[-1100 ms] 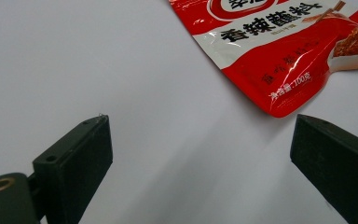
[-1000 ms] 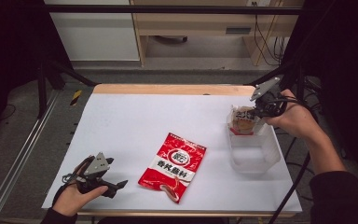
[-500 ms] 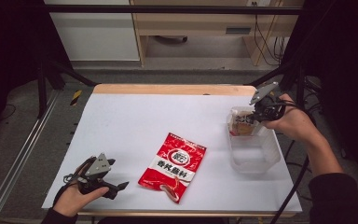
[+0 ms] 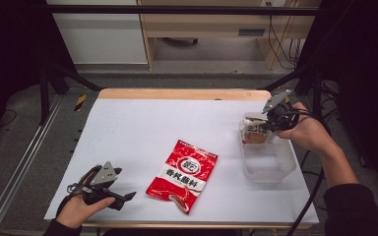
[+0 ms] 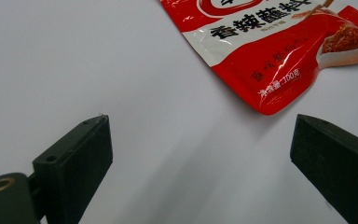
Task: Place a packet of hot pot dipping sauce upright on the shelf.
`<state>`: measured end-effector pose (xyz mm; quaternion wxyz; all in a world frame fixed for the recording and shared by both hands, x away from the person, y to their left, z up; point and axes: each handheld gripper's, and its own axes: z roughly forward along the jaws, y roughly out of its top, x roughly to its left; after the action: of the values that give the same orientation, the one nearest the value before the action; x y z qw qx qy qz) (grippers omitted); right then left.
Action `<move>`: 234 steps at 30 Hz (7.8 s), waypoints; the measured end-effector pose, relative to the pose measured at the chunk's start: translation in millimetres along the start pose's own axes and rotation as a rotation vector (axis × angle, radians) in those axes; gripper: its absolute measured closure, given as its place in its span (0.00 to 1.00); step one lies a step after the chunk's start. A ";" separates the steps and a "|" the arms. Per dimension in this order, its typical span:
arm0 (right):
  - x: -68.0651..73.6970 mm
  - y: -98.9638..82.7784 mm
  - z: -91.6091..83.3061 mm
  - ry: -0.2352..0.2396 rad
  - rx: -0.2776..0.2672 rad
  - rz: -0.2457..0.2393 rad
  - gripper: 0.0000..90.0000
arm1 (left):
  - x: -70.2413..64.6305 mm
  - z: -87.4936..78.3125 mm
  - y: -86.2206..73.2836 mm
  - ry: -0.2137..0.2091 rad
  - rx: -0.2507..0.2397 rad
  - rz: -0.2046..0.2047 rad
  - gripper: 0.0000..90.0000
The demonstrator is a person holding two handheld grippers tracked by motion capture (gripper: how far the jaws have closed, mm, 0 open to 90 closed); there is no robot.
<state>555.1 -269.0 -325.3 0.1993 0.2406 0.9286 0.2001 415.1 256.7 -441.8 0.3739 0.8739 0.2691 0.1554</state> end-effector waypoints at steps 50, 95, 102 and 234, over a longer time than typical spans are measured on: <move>62.4 44.8 -58.2 -0.069 -0.200 0.018 0.15 | -2.1 -3.4 1.0 0.013 -0.012 0.008 0.06; 119.6 68.9 123.5 0.170 -0.049 0.287 0.31 | -13.4 13.2 -6.7 0.053 -0.025 0.015 0.06; 115.7 68.1 134.1 0.187 -0.013 0.299 0.32 | -14.1 13.9 -6.6 0.051 -0.020 0.018 0.06; 183.3 94.7 55.1 0.262 -0.275 0.085 1.00 | 16.5 46.5 89.3 0.069 0.008 0.238 0.24</move>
<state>468.0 -81.2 -377.6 0.0989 0.2219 0.8995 0.3631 482.0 188.5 -406.2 0.3397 0.8953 0.1767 0.2275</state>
